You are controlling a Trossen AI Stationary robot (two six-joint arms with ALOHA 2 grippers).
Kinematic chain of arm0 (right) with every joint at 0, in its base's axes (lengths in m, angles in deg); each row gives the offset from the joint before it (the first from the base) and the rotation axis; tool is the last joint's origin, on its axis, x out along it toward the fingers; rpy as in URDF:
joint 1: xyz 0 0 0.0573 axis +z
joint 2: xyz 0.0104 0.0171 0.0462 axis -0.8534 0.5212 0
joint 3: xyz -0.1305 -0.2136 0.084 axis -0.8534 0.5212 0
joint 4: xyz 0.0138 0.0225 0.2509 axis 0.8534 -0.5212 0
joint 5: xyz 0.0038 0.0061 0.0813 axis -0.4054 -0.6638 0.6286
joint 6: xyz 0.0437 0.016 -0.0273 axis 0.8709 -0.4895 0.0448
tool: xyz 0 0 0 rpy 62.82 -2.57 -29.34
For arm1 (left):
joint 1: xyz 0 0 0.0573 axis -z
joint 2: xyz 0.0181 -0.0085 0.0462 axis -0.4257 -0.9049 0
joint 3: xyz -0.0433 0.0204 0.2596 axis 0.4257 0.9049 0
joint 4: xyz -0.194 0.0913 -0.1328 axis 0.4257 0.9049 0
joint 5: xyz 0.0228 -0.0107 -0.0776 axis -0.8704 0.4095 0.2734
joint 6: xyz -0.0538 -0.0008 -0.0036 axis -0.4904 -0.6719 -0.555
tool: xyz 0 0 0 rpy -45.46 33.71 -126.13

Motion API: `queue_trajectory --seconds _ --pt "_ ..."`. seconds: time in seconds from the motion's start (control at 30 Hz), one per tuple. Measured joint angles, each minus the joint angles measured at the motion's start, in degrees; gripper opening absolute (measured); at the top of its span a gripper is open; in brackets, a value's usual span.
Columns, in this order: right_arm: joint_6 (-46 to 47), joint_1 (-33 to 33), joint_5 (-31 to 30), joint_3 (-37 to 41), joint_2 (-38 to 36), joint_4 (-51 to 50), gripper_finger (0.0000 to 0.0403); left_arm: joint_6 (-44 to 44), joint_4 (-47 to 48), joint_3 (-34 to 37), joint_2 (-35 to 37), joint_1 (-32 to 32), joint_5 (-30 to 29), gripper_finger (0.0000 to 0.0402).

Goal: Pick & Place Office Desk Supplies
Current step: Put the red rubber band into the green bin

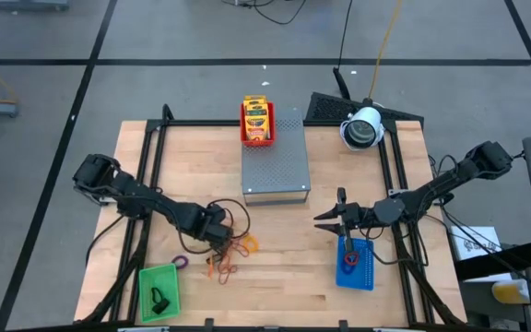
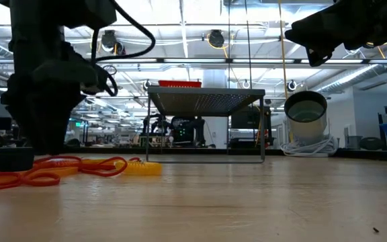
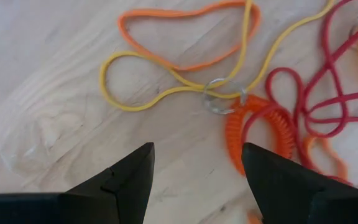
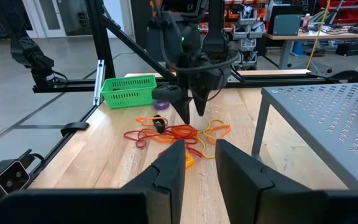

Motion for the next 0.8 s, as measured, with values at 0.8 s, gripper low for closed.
queue_trajectory --seconds 0.8 --pt "0.42 0.0 0.01 0.0 -0.02 -0.02 0.0077 -0.26 -2.37 0.02 0.35 -0.01 -1.82 0.025"
